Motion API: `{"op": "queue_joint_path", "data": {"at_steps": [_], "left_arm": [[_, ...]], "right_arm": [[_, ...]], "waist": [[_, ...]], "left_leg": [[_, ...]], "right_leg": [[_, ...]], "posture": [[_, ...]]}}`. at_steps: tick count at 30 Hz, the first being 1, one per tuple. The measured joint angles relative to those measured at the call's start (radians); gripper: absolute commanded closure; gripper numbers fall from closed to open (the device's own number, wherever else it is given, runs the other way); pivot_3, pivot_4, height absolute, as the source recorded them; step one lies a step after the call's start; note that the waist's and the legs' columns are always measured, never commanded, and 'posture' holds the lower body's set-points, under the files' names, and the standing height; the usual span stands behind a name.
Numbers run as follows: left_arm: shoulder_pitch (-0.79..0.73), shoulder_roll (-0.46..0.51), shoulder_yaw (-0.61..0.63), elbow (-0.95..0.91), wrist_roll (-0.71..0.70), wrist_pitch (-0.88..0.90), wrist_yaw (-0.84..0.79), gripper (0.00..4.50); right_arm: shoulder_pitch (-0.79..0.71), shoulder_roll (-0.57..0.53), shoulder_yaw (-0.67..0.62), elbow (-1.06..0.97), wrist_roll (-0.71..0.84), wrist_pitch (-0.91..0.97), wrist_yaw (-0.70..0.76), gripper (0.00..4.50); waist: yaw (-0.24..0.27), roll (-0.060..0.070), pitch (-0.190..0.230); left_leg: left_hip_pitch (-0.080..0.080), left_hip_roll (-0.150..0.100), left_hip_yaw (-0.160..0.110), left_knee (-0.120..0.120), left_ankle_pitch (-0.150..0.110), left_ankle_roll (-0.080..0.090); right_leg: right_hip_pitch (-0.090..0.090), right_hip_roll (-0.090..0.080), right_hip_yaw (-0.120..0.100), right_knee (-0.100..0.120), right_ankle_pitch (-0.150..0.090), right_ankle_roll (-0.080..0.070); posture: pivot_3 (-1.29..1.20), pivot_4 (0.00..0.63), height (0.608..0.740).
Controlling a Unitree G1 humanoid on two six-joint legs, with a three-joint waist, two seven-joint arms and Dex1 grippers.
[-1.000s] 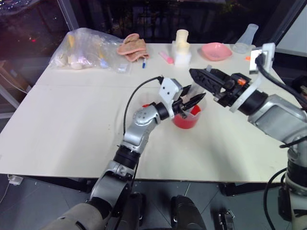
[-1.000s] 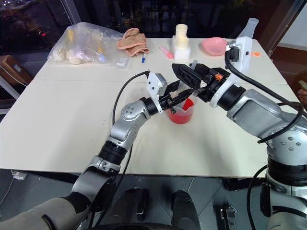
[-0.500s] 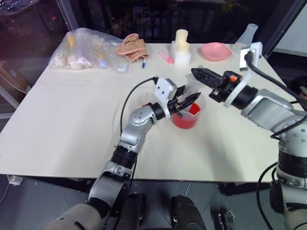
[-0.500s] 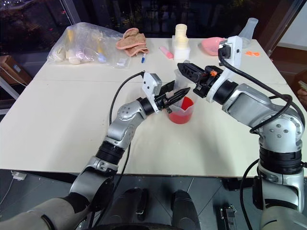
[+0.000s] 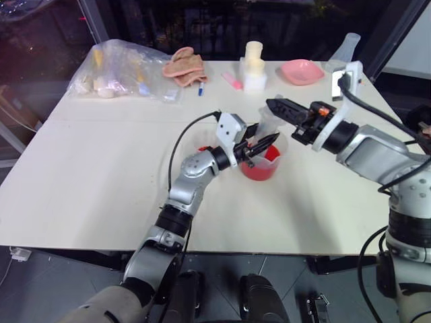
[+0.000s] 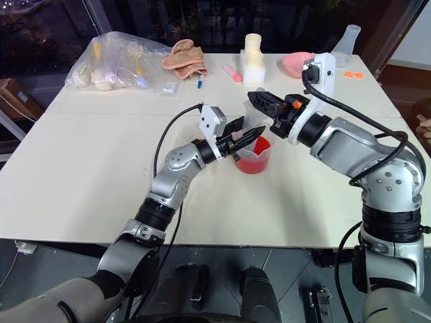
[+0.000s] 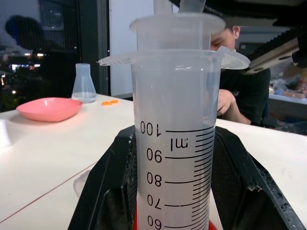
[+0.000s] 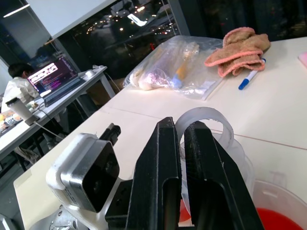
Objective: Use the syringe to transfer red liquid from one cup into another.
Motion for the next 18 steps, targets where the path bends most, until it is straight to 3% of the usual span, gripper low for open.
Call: {"op": "queue_joint_path", "data": {"at_steps": [18], "left_arm": [[0.020, 0.005, 0.000, -0.012, 0.001, 0.002, 0.003, 2.99]], "right_arm": [[-0.050, -0.004, -0.004, 0.040, 0.003, 0.013, 0.023, 4.43]], "waist": [[-0.013, 0.000, 0.000]], "left_leg": [[0.000, 0.000, 0.000, -0.001, 0.000, 0.000]], "right_leg": [[0.000, 0.000, 0.000, 0.000, 0.000, 0.000]], "posture": [[0.00, 0.150, 0.740]]}}
